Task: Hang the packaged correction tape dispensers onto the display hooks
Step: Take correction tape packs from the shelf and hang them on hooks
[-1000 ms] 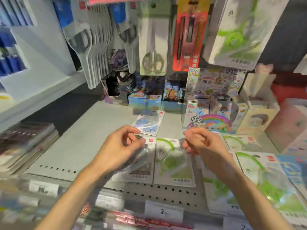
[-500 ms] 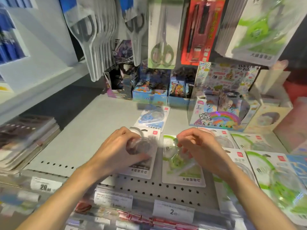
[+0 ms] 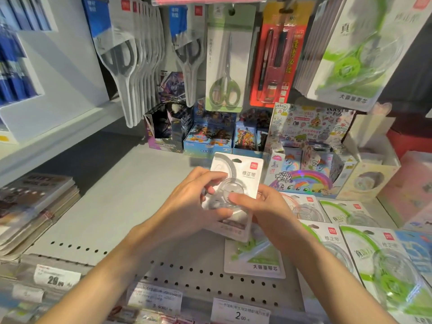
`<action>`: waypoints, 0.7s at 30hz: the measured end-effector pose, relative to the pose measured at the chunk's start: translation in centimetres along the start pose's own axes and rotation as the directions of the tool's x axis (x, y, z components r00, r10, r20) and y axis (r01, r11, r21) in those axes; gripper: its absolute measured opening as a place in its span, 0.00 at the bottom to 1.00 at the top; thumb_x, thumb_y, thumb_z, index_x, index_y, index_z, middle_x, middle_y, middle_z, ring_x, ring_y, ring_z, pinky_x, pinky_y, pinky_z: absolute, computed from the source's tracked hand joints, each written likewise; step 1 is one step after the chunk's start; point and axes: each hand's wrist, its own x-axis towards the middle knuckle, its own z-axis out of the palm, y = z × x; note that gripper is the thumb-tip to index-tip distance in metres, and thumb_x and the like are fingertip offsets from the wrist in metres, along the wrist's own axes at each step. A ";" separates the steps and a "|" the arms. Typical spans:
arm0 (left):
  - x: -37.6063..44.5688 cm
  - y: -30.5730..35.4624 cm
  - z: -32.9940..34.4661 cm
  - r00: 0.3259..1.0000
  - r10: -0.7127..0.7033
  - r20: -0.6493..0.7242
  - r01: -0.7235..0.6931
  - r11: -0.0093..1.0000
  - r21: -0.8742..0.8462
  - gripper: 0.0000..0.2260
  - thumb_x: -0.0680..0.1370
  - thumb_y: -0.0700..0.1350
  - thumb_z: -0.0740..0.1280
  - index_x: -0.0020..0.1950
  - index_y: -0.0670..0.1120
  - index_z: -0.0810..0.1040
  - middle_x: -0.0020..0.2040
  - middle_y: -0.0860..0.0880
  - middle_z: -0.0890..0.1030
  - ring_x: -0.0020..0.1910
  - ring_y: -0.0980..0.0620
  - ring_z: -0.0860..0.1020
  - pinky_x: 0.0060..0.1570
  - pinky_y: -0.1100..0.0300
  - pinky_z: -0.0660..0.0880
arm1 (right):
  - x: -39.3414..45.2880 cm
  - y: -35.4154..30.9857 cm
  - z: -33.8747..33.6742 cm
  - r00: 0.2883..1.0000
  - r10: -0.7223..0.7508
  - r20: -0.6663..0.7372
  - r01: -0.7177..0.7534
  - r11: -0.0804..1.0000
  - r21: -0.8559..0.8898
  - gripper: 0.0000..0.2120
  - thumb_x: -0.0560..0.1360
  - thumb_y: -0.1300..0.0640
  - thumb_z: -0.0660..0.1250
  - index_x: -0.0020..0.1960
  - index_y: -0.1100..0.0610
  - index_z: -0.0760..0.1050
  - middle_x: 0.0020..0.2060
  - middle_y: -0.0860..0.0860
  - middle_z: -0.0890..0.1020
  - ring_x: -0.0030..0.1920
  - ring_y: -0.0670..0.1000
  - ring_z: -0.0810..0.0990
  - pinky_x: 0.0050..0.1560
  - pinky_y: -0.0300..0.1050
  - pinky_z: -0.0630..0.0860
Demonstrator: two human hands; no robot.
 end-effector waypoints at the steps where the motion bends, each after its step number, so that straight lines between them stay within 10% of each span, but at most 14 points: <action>1: 0.4 -0.5 -0.3 1.000 -0.008 0.011 0.008 1.000 -0.002 0.33 0.65 0.64 0.76 0.69 0.62 0.73 0.58 0.66 0.72 0.54 0.66 0.75 0.48 0.69 0.75 | 0.1 0.1 -0.5 0.997 0.006 -0.074 -0.006 1.000 0.004 0.15 0.73 0.58 0.75 0.60 0.57 0.84 0.52 0.55 0.89 0.51 0.54 0.88 0.52 0.46 0.83; 6: 4.1 -3.3 -0.8 0.993 -0.113 -0.035 0.118 0.971 0.207 0.33 0.70 0.60 0.76 0.72 0.52 0.73 0.63 0.52 0.76 0.54 0.57 0.77 0.54 0.59 0.75 | -0.4 0.4 -3.1 0.934 0.116 -0.337 -0.092 0.992 0.089 0.19 0.75 0.53 0.77 0.64 0.50 0.80 0.56 0.48 0.89 0.59 0.53 0.86 0.66 0.56 0.78; 10: 7.6 -4.6 0.8 0.986 -0.165 0.029 0.142 0.915 0.377 0.29 0.74 0.60 0.72 0.72 0.53 0.74 0.63 0.44 0.77 0.65 0.45 0.73 0.61 0.52 0.72 | -1.4 0.1 -3.9 0.941 0.119 -0.316 -0.075 0.986 0.149 0.17 0.77 0.57 0.75 0.65 0.52 0.79 0.54 0.46 0.89 0.55 0.44 0.87 0.53 0.41 0.81; 15: 9.5 -5.8 2.3 0.972 -0.233 0.025 0.197 0.873 0.447 0.27 0.74 0.63 0.70 0.70 0.52 0.76 0.61 0.41 0.79 0.63 0.42 0.74 0.60 0.52 0.73 | -2.0 -0.4 -4.5 0.929 0.123 -0.350 -0.077 0.987 0.140 0.29 0.76 0.54 0.76 0.75 0.54 0.72 0.57 0.46 0.86 0.56 0.47 0.85 0.62 0.46 0.78; 21: 8.9 -6.1 1.7 0.969 -0.248 -0.015 0.233 0.885 0.403 0.16 0.73 0.64 0.72 0.40 0.53 0.76 0.41 0.47 0.72 0.49 0.43 0.75 0.43 0.54 0.66 | -2.1 -0.3 -4.8 0.933 0.114 -0.340 -0.066 0.986 0.150 0.32 0.76 0.52 0.76 0.77 0.54 0.69 0.67 0.50 0.83 0.70 0.52 0.78 0.76 0.57 0.69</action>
